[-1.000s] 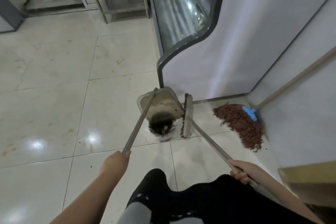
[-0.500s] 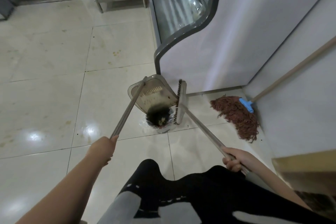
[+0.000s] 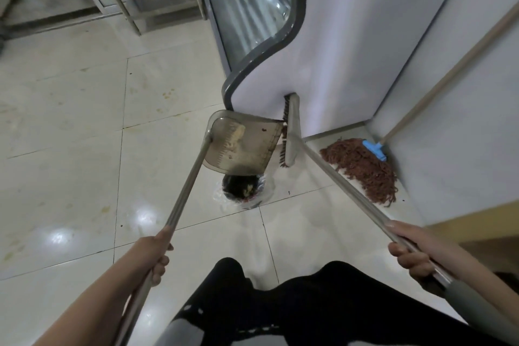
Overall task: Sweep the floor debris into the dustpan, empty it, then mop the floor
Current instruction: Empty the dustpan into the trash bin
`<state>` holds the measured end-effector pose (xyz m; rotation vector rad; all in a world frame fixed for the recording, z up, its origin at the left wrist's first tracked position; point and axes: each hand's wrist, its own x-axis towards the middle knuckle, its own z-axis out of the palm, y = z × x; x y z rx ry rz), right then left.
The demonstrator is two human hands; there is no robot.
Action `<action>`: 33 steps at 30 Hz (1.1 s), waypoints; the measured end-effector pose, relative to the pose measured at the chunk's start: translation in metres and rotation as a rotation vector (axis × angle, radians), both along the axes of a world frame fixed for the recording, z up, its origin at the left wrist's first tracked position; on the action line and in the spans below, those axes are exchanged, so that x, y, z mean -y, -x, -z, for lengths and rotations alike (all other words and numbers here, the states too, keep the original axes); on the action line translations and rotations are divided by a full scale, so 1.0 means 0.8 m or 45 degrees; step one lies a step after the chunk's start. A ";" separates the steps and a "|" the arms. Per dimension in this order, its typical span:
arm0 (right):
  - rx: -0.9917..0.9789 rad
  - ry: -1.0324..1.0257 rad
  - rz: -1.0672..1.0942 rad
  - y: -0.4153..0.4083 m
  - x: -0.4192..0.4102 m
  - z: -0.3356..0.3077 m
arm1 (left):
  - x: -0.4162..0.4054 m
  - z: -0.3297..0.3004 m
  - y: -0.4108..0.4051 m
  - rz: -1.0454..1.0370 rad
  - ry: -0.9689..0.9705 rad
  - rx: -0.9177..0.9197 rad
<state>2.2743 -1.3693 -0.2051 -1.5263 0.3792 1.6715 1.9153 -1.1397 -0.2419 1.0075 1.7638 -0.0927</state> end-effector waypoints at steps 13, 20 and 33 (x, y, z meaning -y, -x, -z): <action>0.041 -0.008 0.145 -0.066 0.062 0.008 | 0.036 0.025 -0.132 -0.025 0.300 0.132; 0.004 0.115 0.138 -0.120 0.080 0.018 | 0.063 0.049 -0.203 -0.048 0.427 0.139; 0.027 0.296 0.135 -0.144 0.000 0.031 | 0.018 0.088 -0.309 -0.801 1.401 0.807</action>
